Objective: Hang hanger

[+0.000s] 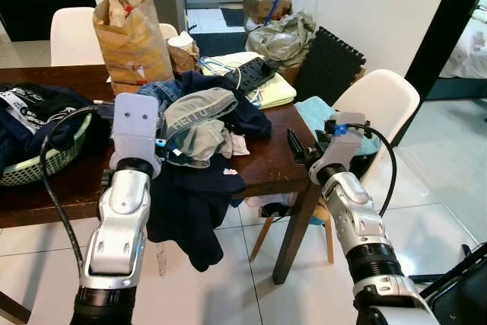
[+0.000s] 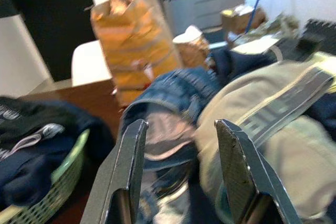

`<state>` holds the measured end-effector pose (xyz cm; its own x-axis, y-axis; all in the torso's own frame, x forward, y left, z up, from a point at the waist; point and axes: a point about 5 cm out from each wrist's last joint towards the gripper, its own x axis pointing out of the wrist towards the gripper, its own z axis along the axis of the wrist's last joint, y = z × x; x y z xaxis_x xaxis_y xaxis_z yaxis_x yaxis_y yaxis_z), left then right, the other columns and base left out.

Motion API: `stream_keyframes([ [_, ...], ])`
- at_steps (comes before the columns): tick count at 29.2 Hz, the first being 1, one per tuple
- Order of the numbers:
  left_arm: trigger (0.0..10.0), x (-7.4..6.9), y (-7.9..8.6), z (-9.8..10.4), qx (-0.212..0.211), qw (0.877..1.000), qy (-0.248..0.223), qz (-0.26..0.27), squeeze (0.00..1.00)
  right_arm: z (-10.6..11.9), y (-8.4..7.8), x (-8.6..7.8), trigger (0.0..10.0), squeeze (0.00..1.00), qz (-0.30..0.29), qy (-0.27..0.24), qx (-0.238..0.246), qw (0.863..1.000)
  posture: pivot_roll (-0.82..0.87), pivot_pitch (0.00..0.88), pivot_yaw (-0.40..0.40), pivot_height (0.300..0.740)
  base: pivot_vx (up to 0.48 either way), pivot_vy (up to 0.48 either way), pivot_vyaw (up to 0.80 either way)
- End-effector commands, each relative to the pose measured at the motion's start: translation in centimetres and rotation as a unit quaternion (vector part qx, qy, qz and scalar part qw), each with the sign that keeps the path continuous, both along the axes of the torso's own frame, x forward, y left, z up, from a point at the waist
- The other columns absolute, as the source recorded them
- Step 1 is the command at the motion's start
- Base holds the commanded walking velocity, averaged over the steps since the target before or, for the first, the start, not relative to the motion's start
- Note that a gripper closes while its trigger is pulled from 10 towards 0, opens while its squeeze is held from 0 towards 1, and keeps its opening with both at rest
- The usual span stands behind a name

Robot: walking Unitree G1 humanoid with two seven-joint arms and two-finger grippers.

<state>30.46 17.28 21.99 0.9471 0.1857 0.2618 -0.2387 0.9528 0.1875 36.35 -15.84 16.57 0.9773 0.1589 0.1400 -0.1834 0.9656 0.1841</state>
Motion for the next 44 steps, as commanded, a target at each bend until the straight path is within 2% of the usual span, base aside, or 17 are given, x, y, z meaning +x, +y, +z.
stream_keyframes([
  [1,10.0,0.0,0.5,-0.7,0.006,1.0,0.022,0.013,0.0,0.0,0.1,-0.3,10.0,0.0,0.002,-0.002,0.013,1.0,0.03,0.041,-0.013,0.74,0.0,0.0,0.0],
  [7,10.0,0.1,-0.2,-0.5,0.005,1.0,0.026,-0.006,0.0,0.1,0.5,-0.3,10.0,0.0,0.001,-0.002,0.019,1.0,0.03,0.042,-0.013,0.74,0.0,0.0,0.0],
  [15,10.0,0.1,-0.4,-0.4,0.003,1.0,0.026,-0.011,0.0,0.5,1.1,-0.4,10.0,0.0,0.01,-0.008,0.012,1.0,0.03,0.046,-0.02,0.74,0.0,0.358,0.0],
  [44,10.0,0.0,-0.2,-0.2,0.003,0.999,0.028,-0.015,0.0,0.8,1.3,-0.4,10.0,0.0,0.019,-0.005,0.012,1.0,0.03,0.05,-0.022,0.74,0.0,0.377,0.0],
])
